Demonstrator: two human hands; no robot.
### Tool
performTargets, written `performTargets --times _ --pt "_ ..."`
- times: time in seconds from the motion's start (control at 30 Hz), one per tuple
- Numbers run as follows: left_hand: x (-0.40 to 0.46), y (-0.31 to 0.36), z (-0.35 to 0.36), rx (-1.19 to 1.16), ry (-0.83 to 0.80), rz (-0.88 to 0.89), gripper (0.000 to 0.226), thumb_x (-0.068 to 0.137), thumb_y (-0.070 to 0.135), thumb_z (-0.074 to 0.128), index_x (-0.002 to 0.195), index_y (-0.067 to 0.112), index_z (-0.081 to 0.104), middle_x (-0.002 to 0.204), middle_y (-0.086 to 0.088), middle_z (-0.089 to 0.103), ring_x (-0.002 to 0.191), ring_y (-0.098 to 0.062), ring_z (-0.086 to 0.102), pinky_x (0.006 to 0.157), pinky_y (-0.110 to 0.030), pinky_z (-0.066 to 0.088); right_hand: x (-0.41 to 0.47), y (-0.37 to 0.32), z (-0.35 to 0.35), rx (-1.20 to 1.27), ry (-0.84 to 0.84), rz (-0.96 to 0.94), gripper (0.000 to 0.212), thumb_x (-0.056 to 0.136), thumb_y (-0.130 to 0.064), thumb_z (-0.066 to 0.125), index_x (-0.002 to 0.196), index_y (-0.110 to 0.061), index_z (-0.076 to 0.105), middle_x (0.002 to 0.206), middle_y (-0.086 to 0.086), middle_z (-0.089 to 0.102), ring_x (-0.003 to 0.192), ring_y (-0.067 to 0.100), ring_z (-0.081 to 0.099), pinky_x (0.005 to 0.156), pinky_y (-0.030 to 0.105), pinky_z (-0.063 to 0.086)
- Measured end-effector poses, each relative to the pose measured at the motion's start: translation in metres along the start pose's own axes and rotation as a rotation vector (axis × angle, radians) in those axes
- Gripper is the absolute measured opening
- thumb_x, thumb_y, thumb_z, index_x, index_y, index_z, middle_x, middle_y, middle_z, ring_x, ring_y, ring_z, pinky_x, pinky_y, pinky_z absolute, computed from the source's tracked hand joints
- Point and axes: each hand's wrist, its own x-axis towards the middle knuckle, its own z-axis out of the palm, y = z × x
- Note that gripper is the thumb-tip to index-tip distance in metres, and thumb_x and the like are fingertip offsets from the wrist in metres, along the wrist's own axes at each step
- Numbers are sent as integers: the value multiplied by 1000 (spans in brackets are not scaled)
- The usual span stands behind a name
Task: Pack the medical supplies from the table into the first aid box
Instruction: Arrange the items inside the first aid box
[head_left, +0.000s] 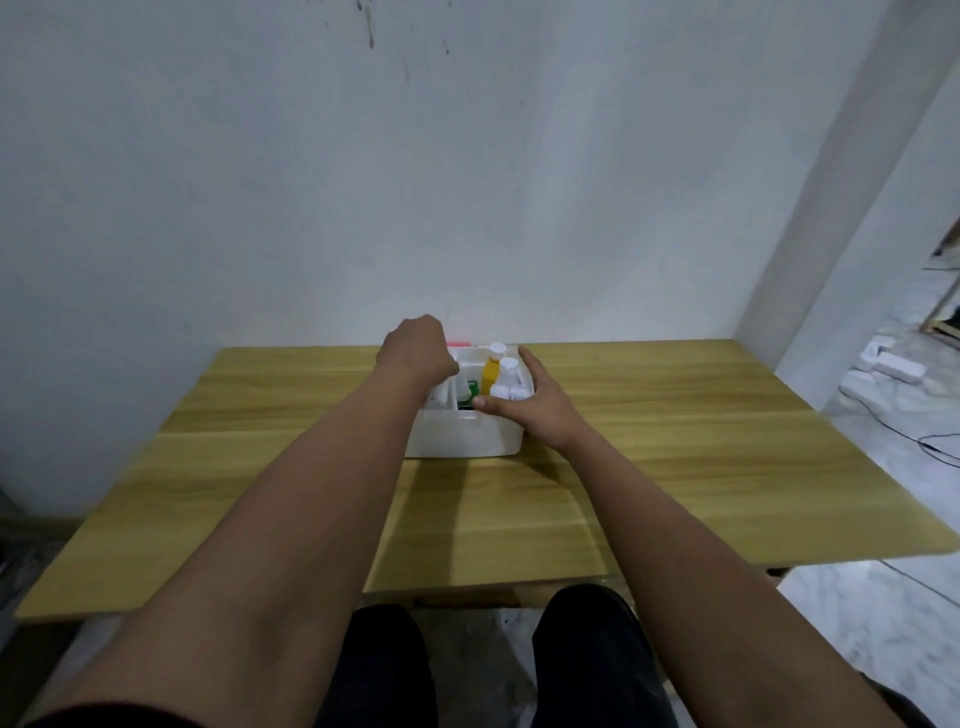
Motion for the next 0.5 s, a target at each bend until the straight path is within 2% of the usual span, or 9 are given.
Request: performTargets --times 0.07,0.2,0.27,0.33,0.4,0.43,0.5 --pt "1 -4 5 3 9 -11 26 85 21 74 79 14 49 78 -4 55 80 -28 58 64 -30 41 1 1 0 3 1 -3 127 66 -46 96 165 -27 20 162 -2 40 142 20 46 114 38 43" --pt "5 -11 4 -11 28 -18 26 82 12 69 70 14 45 70 -4 53 70 -28 55 52 -27 34 2 3 -1 -15 4 -7 123 69 -46 94 165 -27 19 163 -1 37 144 22 43 113 38 42" --pt "6 -14 0 -39 46 -24 28 83 15 67 67 13 45 65 -4 52 62 -25 51 52 -26 33 3 3 -2 -36 1 -4 121 70 -48 92 165 -28 19 163 -1 37 144 22 43 112 38 42" --pt "7 -19 -4 -44 92 -30 24 87 24 66 70 13 53 69 -4 59 61 -23 53 54 -26 35 7 3 -7 -22 -26 11 115 75 -52 88 165 -29 20 160 0 41 140 23 48 108 38 48" --pt "10 -27 -8 -8 158 -25 20 92 34 63 89 15 67 88 -3 70 75 -24 62 61 -29 42 10 -2 -13 41 -41 62 104 82 -58 78 164 -30 22 153 2 47 128 22 54 97 38 54" --pt "12 -32 -10 -2 187 -32 23 93 37 61 100 16 69 97 -2 71 85 -25 65 67 -31 46 13 -4 -16 71 -39 96 105 79 -67 73 164 -30 23 154 4 47 127 22 54 97 41 54" --pt "18 -45 -10 -37 203 -72 31 95 41 59 112 16 69 106 -2 70 98 -28 66 76 -35 50 22 -8 -22 71 -26 163 120 63 -90 66 162 -33 29 160 3 44 134 27 53 102 53 54"
